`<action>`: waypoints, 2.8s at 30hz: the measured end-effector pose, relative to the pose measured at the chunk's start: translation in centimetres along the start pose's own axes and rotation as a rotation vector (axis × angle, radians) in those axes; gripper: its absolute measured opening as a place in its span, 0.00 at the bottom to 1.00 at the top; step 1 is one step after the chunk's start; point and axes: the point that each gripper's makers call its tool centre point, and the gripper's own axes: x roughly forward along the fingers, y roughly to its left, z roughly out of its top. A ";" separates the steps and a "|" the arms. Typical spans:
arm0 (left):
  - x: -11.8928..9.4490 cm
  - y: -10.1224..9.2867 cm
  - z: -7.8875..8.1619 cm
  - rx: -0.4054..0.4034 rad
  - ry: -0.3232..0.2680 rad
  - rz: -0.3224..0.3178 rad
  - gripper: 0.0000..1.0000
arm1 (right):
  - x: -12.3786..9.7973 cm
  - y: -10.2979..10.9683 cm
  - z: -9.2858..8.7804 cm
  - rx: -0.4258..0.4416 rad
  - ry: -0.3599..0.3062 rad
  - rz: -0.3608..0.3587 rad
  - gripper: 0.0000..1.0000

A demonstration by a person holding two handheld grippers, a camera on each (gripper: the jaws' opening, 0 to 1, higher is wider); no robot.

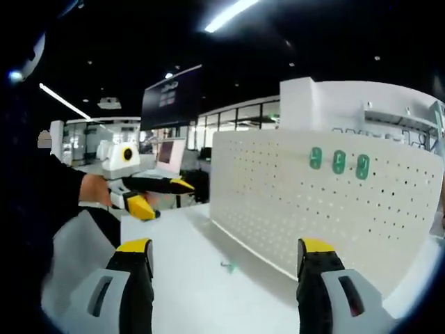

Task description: Insert the hook assembly into the mounting plate slot until the hook locks in place.

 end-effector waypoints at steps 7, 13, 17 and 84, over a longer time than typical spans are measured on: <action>-1.5 -1.0 -1.1 -0.032 -0.008 0.039 0.63 | 2.6 -0.5 -0.8 -0.011 0.040 0.049 0.83; -2.4 -1.1 -2.6 -0.047 0.002 0.080 0.63 | 5.6 -0.7 -1.8 -0.046 0.085 0.076 0.74; -2.8 -1.1 -3.5 -0.042 0.022 0.088 0.63 | 7.9 -0.9 -2.9 -0.034 0.122 0.091 0.68; -3.2 -0.2 -5.6 -0.107 0.038 0.110 0.61 | 22.6 -2.6 -18.3 0.083 0.570 0.029 0.11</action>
